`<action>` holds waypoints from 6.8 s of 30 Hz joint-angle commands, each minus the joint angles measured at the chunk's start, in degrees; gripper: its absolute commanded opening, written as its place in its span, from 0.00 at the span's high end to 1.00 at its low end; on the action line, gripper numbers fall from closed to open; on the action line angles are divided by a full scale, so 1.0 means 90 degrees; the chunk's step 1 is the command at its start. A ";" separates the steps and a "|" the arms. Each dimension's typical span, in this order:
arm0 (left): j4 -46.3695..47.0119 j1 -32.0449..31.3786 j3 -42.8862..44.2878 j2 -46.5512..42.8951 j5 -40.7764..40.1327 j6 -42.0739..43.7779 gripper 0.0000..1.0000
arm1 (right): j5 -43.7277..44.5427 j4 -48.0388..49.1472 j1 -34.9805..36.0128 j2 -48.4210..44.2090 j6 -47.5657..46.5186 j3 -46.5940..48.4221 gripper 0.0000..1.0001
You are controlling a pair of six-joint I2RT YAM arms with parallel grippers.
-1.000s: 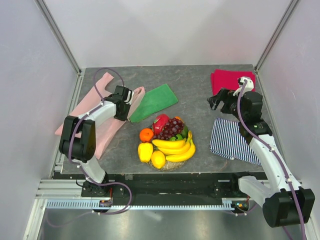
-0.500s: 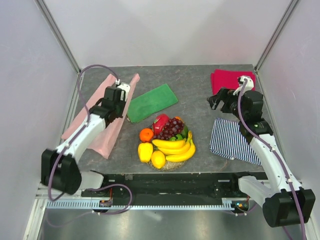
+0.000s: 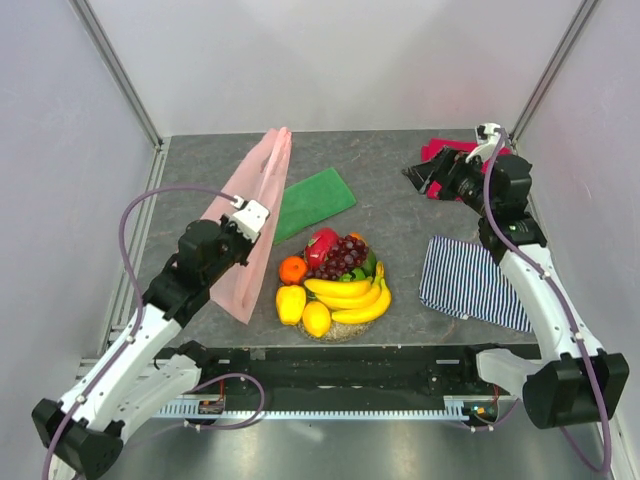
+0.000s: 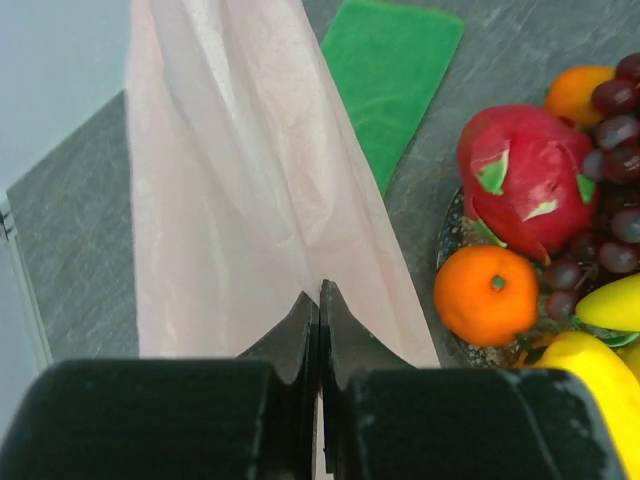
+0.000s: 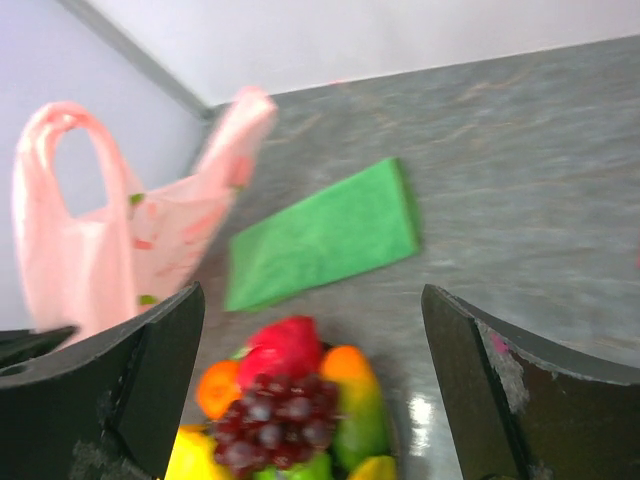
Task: Place the fruits into the plastic bag
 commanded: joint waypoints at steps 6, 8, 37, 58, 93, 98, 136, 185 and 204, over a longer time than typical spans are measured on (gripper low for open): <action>0.0598 -0.0006 -0.0605 -0.1263 0.1824 0.0162 0.98 | -0.1061 0.2145 0.0593 0.1001 0.1939 -0.0124 0.05; 0.0618 -0.0006 -0.0654 -0.1429 0.1893 0.0132 0.98 | -0.0913 0.2202 0.0897 0.1217 0.2016 0.0032 0.05; 0.0696 -0.0006 -0.0723 -0.1439 0.2225 0.0161 0.98 | -0.0756 0.5250 0.2666 0.5231 0.5551 0.1351 0.14; 0.0716 -0.0006 -0.0732 -0.1322 0.2440 0.0181 0.98 | -0.0736 0.5637 0.3183 0.5153 0.6058 0.0756 0.27; 0.0628 -0.0055 -0.0440 -0.0843 0.2440 -0.0121 0.98 | -0.1488 0.5845 0.3359 0.5534 0.5142 0.2494 1.00; 0.0638 -0.0055 -0.0469 -0.0951 0.1985 -0.0268 0.98 | -0.1587 0.5875 0.3349 0.5184 0.4665 0.2057 1.00; 0.0453 -0.0055 -0.0020 -0.0150 0.3105 -0.0677 0.48 | 0.0201 0.0854 0.3887 0.3777 0.0103 0.2475 1.00; 0.2628 0.1078 0.0957 0.3043 0.4803 -0.7563 0.48 | -0.0942 0.1608 0.3935 0.0554 -0.2583 -0.0328 1.00; 0.1449 0.1410 0.2414 0.0974 0.4159 -0.1836 0.98 | -0.0523 0.1187 0.4033 -0.0031 -0.2252 0.0131 0.08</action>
